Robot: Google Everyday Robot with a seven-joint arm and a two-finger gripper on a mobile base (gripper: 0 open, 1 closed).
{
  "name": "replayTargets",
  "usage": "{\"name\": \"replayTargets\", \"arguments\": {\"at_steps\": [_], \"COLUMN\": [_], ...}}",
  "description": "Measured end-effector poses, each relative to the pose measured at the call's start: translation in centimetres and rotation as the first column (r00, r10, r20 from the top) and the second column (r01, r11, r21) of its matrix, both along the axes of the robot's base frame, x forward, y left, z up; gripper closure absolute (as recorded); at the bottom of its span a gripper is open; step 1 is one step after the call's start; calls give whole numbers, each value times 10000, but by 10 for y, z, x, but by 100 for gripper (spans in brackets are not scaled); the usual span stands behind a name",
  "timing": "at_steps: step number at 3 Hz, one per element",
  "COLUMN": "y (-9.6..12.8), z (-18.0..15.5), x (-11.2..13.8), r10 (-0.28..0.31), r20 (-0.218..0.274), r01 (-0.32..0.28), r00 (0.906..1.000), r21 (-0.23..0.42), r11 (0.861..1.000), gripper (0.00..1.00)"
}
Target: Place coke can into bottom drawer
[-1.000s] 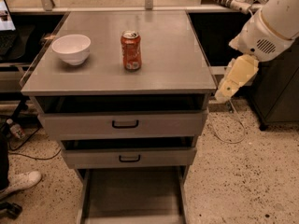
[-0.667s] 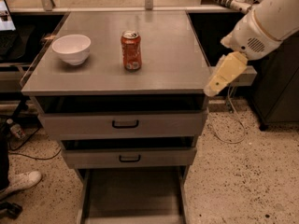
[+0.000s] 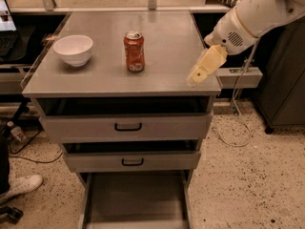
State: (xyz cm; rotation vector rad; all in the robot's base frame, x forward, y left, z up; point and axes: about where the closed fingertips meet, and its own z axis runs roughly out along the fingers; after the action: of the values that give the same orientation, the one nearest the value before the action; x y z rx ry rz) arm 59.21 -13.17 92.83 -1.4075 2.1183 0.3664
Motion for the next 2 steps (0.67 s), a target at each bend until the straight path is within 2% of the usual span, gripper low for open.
{"name": "replayTargets", "arguments": {"at_steps": [1,2], "y": [2,16], "z": [-1,-9], "x": [1,11], "r10": [16,-19], "r20": [-16,262], "r01": [-16,7], "r00": [10000,9997], "r21": [44,481], "r11": [10000,9988], "gripper": [0,0]}}
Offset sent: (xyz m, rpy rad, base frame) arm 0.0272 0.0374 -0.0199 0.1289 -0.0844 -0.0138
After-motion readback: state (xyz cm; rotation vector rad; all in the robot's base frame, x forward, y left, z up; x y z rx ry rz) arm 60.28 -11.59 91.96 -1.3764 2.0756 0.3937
